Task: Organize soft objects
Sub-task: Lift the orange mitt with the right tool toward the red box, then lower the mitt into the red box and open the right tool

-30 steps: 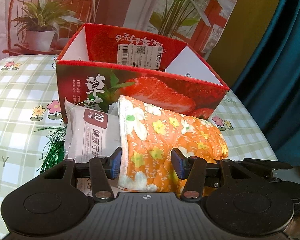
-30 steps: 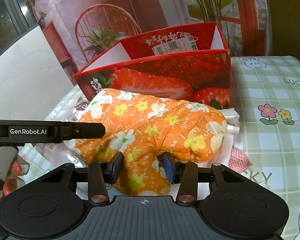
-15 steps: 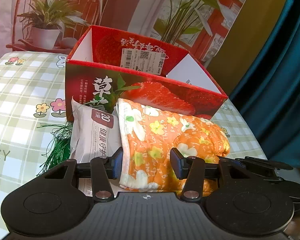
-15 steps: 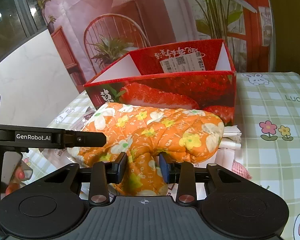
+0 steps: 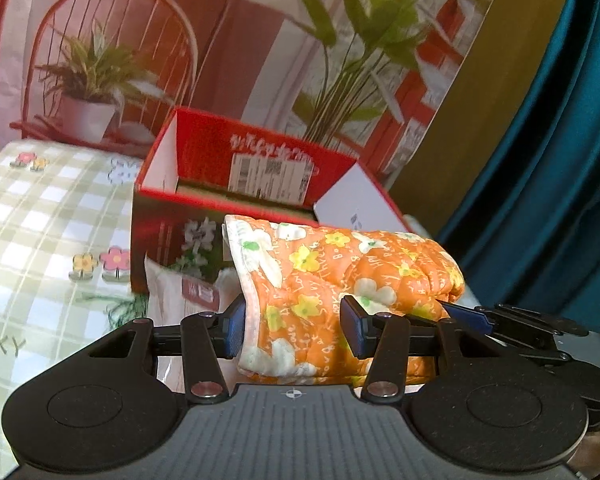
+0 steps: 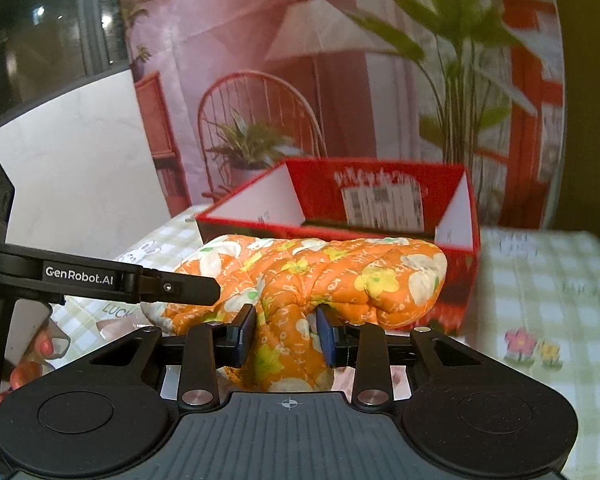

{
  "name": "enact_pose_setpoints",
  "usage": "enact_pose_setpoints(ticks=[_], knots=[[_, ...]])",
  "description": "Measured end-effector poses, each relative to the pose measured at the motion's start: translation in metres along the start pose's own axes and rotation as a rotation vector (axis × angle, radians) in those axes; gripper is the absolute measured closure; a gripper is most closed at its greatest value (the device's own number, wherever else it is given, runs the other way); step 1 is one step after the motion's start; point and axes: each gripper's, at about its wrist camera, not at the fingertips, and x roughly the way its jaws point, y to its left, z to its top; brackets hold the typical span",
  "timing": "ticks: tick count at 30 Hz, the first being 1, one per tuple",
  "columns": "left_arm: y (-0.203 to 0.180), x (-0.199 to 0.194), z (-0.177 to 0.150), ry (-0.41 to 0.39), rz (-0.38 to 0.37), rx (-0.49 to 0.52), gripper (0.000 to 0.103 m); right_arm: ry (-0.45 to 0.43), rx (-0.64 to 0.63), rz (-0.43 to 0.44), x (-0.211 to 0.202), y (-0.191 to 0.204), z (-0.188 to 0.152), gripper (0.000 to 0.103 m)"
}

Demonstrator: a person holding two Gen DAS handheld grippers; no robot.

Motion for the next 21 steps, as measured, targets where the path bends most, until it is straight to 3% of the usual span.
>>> enact_pose_setpoints(ticks=[11, 21], knots=[[-0.009, -0.004, 0.047, -0.103, -0.001, 0.067, 0.052, -0.059, -0.087, 0.014, 0.005, 0.001, 0.046, 0.073], [-0.011, 0.036, 0.096, -0.121, 0.044, 0.100, 0.051, -0.050, -0.138, 0.026, 0.060, -0.016, 0.102, 0.073]])
